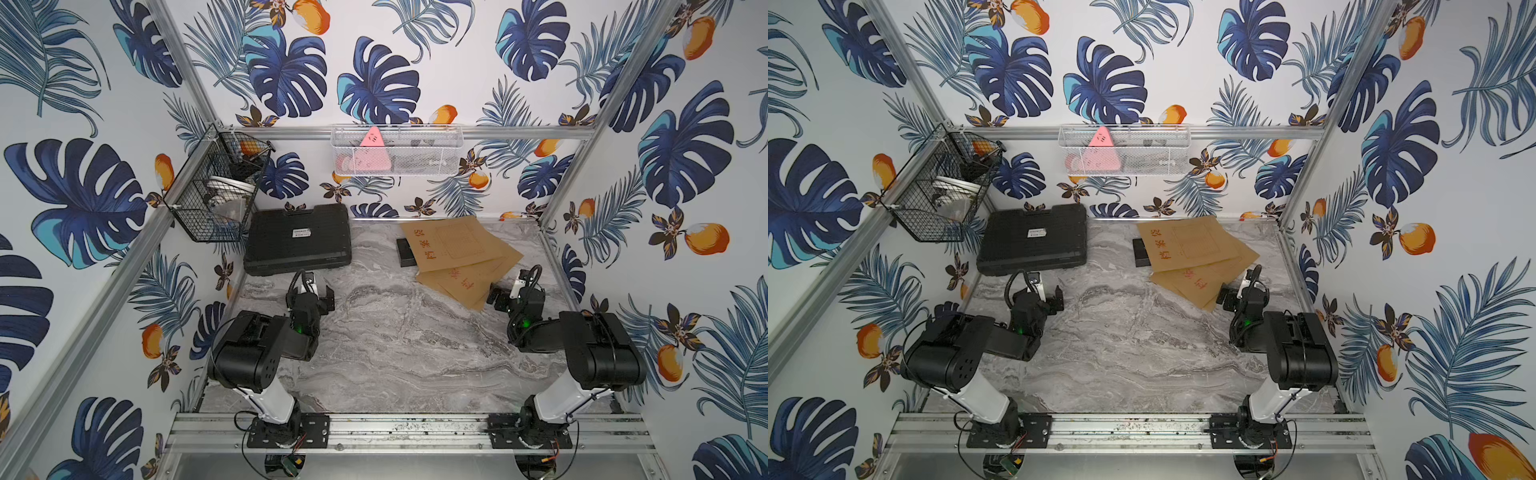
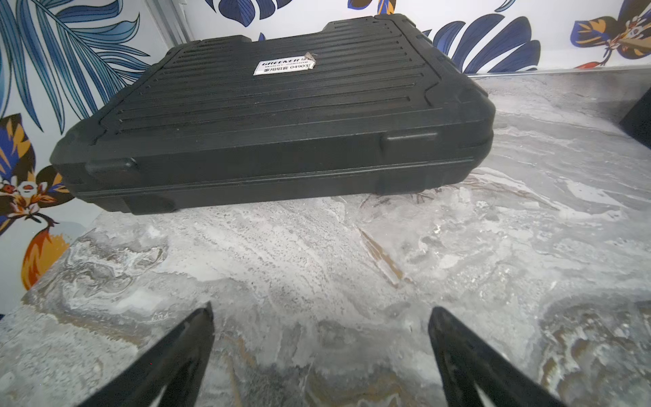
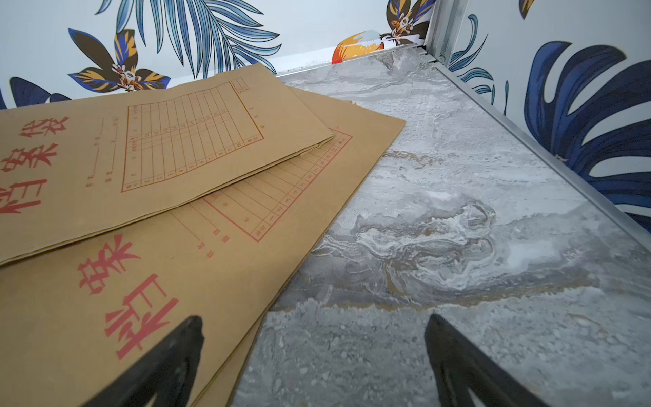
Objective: Open the file bag
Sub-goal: Pick up the file bag from the file bag.
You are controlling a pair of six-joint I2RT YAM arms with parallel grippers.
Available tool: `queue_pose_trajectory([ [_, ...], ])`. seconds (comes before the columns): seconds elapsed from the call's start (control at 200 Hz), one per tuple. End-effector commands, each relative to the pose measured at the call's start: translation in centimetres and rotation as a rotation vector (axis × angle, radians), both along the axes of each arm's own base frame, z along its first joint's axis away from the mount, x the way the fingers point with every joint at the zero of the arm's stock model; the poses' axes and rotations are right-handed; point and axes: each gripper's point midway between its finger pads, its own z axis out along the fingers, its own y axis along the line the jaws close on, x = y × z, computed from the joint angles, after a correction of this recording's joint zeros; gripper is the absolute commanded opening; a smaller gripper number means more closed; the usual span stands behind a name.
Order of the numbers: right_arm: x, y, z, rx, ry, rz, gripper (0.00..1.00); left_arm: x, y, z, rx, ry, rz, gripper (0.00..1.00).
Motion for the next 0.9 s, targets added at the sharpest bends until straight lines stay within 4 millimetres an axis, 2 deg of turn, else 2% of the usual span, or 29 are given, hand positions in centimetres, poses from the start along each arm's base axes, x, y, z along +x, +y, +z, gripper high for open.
queue_pose_trajectory([
  [0.0,0.4,0.0,0.8,-0.008,-0.031,0.003,1.00,0.3,-0.1,0.7,-0.001,-0.027,-0.006,0.99],
  [0.701,0.3,0.0,0.8,-0.008,-0.033,0.003,1.00,0.1,-0.1,0.7,0.007,-0.031,0.003,0.99],
  [0.786,0.0,-0.4,1.5,-0.008,-0.052,-0.023,1.00,-0.8,-0.4,1.7,0.037,-0.083,0.020,0.99],
  [0.896,-0.5,-0.6,3.6,-0.014,-0.066,-0.035,1.00,-1.6,-1.4,3.7,0.114,-0.128,0.040,0.99],
])
